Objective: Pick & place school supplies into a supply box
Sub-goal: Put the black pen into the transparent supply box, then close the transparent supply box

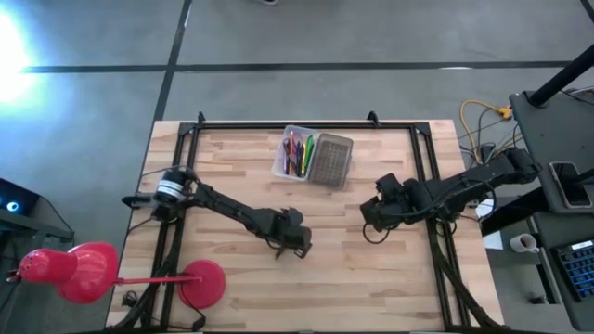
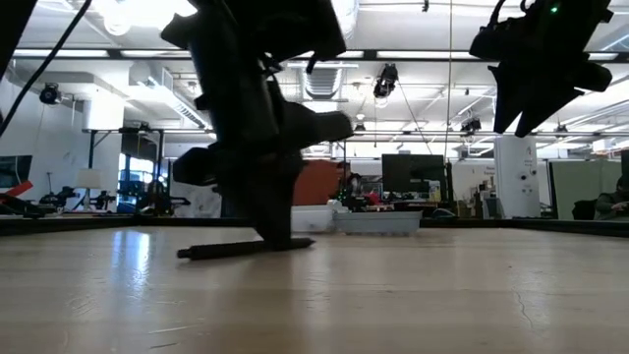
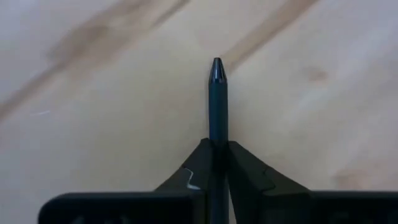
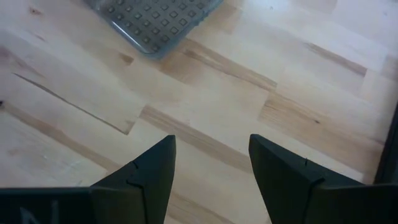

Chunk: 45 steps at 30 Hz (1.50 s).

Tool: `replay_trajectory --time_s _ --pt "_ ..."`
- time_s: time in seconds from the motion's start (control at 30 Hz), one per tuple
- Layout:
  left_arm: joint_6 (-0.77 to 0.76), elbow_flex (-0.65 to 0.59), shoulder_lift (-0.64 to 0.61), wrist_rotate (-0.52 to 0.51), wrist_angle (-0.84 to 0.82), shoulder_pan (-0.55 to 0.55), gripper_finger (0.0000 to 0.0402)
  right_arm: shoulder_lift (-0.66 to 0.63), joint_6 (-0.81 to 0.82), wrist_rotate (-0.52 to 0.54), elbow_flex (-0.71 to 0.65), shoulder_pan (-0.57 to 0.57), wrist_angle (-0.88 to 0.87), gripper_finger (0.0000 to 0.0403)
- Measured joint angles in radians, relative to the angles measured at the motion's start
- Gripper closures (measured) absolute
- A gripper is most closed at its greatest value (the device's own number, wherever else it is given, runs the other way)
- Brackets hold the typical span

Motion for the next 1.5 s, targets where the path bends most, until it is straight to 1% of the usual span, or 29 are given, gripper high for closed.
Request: replay_trajectory --time_s 0.13,0.23,0.3,0.4,0.5,0.67,0.77,0.87,1.0,1.1,1.17,1.27,1.4,1.5 --pt "0.004 -0.017 -0.006 -0.003 -0.037 0.019 0.0385 0.000 0.016 0.001 -0.001 0.000 0.002 0.0209" --pt "0.026 -0.016 -0.052 -0.004 -0.036 0.030 0.0391 0.000 0.033 0.001 -0.001 0.000 0.002 0.0209" --pt "0.043 -0.017 -0.085 -0.046 -0.057 0.048 0.0394 0.000 0.036 0.000 -0.001 0.000 0.006 0.0209" --pt "0.067 -0.007 -0.173 -0.124 -0.031 0.103 0.0394 0.000 0.071 0.012 -0.001 0.000 0.008 0.0209" --pt "0.123 -0.006 -0.242 -0.138 0.004 0.195 0.0394 0.000 0.116 0.052 -0.001 0.000 0.012 0.0209" --pt "0.258 0.003 -0.285 -0.120 0.049 0.395 0.0394 0.003 0.122 0.057 -0.002 0.000 0.070 0.0209" --pt "0.328 0.019 -0.292 -0.085 0.078 0.519 0.0394 0.003 0.121 0.057 -0.005 -0.002 0.125 0.0209" --pt "0.377 0.020 -0.268 -0.025 0.111 0.630 0.0394 0.003 0.130 0.054 -0.011 -0.002 0.152 0.0209" --pt "0.401 0.037 -0.237 0.047 0.178 0.731 0.0394 0.024 0.166 0.053 -0.015 -0.002 0.150 0.0209" --pt "0.432 0.037 -0.186 0.110 0.229 0.754 0.0394 0.058 0.198 0.047 -0.015 -0.004 0.148 0.0209" --pt "0.440 0.036 -0.159 0.156 0.261 0.752 0.0387 0.089 0.226 0.006 -0.015 -0.015 0.148 0.0209" --pt "0.443 0.036 -0.128 0.163 0.270 0.750 0.0366 0.135 0.219 -0.054 -0.015 -0.035 0.152 0.0209" --pt "0.443 0.027 -0.102 0.160 0.253 0.754 0.0337 0.164 0.178 -0.063 -0.015 -0.056 0.148 0.0209" --pt "0.470 0.041 -0.123 0.161 0.264 0.764 0.0325 0.155 0.205 -0.094 -0.015 -0.112 0.119 0.0209"
